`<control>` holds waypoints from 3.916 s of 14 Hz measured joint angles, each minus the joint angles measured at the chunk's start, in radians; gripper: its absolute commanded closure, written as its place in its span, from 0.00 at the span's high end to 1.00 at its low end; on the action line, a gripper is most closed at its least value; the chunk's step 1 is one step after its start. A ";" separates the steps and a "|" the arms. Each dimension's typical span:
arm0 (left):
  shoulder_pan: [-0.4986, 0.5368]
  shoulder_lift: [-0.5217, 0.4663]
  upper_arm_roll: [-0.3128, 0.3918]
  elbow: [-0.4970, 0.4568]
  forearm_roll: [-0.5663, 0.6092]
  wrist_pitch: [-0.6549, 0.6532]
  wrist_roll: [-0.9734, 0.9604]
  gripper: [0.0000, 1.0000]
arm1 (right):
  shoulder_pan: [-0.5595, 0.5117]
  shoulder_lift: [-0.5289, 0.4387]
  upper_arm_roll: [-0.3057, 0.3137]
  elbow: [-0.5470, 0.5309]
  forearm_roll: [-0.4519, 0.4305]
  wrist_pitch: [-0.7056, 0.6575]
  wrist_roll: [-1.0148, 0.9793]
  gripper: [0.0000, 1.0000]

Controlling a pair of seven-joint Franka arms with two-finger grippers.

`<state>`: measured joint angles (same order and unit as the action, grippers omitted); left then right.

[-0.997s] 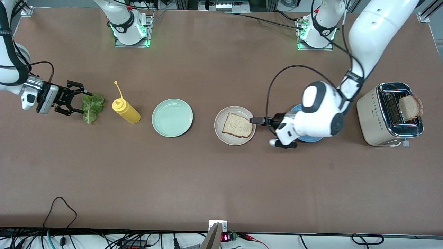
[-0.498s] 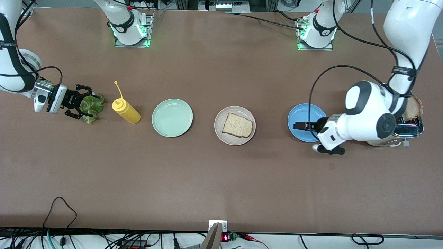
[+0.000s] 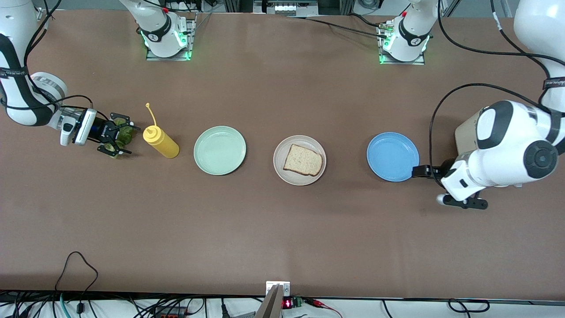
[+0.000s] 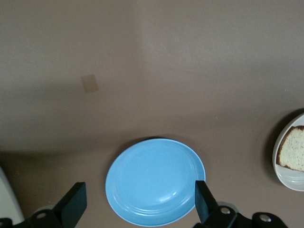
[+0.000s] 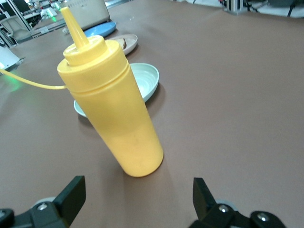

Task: Make sandwich in beige plate with both arms

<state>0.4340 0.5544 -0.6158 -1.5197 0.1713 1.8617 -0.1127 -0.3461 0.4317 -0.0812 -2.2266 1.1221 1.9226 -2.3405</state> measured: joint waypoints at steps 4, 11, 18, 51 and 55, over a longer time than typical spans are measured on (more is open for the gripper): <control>-0.134 -0.052 0.182 0.085 0.003 -0.097 0.001 1.00 | 0.001 0.030 0.025 0.008 0.089 -0.045 -0.056 1.00; -0.356 -0.253 0.511 0.185 -0.112 -0.219 0.018 1.00 | 0.017 0.087 0.035 0.025 0.146 -0.059 -0.077 1.00; -0.347 -0.403 0.543 0.016 -0.115 -0.256 0.080 1.00 | 0.068 0.113 0.037 0.035 0.207 -0.060 -0.093 1.00; -0.370 -0.504 0.541 -0.114 -0.125 -0.219 0.036 1.00 | 0.126 0.152 0.042 0.043 0.258 -0.085 -0.124 0.00; -0.370 -0.507 0.551 -0.114 -0.125 -0.220 0.046 1.00 | 0.128 0.140 0.045 0.061 0.261 -0.049 -0.096 0.00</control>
<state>0.0641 0.0479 -0.0648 -1.6340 0.0461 1.6418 -0.0668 -0.2184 0.5719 -0.0363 -2.1652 1.3830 1.8733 -2.4369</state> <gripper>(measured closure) 0.000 0.405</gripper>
